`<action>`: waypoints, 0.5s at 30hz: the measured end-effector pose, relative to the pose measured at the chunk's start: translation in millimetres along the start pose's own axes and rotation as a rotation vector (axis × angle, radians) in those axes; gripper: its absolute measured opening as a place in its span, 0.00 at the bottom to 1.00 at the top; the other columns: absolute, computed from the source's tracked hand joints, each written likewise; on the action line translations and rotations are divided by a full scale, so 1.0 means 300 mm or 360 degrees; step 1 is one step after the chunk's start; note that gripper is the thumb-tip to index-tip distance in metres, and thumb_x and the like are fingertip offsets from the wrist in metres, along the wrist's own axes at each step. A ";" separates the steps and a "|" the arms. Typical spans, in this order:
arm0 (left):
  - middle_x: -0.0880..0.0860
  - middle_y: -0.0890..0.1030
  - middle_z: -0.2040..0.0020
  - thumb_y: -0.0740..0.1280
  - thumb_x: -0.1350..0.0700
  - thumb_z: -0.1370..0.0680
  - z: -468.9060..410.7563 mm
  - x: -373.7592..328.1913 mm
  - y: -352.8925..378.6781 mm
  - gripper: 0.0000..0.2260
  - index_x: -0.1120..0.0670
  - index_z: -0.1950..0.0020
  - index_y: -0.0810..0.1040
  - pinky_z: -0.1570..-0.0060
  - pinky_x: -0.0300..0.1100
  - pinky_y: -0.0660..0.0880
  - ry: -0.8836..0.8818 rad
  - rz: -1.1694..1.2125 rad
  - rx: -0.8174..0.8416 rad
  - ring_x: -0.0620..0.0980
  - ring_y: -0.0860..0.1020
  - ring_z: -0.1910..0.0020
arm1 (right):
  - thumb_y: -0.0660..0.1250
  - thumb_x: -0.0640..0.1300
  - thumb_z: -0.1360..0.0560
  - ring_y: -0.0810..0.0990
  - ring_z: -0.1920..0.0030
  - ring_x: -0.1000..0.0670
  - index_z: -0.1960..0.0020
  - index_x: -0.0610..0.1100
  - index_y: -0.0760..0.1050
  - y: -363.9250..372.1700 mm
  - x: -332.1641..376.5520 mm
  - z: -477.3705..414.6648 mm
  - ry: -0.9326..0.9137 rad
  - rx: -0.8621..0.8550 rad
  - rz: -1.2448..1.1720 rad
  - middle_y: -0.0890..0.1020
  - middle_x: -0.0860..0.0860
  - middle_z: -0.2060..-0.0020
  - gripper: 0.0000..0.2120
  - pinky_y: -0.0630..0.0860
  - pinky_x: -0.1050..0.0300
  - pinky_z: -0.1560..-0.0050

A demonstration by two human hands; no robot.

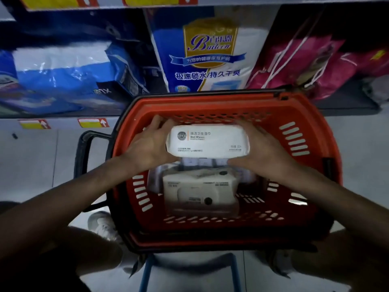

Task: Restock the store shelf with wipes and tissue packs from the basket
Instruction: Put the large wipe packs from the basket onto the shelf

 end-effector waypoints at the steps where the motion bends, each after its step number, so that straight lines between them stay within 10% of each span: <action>1: 0.49 0.69 0.36 0.76 0.33 0.38 -0.002 0.000 0.005 0.41 0.44 0.29 0.67 0.46 0.59 0.79 0.0026 -0.0005 -0.0015 0.55 0.76 0.37 | 0.83 0.52 0.38 0.72 0.30 0.44 0.22 0.53 0.61 0.006 0.005 -0.017 -0.0021 -0.0010 0.0076 0.71 0.48 0.27 0.51 0.73 0.50 0.35; 9: 0.47 0.81 0.42 0.82 0.40 0.36 -0.011 -0.052 -0.029 0.35 0.48 0.34 0.73 0.52 0.47 0.79 0.0241 -0.0228 -0.0171 0.48 0.80 0.45 | 0.84 0.48 0.39 0.77 0.49 0.51 0.34 0.49 0.70 0.019 0.022 -0.023 -0.0072 -0.0196 0.0128 0.81 0.49 0.44 0.38 0.72 0.56 0.56; 15: 0.43 0.82 0.46 0.83 0.41 0.40 0.079 -0.104 -0.121 0.31 0.45 0.41 0.77 0.52 0.51 0.80 0.0378 0.0053 -0.0351 0.47 0.80 0.46 | 0.85 0.47 0.39 0.81 0.45 0.47 0.34 0.47 0.73 -0.076 0.114 0.117 -0.0156 -0.0456 0.0076 0.84 0.49 0.45 0.37 0.73 0.56 0.54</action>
Point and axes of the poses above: each hand's wrist, its own z-axis away from the middle knuckle, its own y-axis out of the palm, x = y × z, the point moved 7 cm from there along -z, towards the middle knuckle
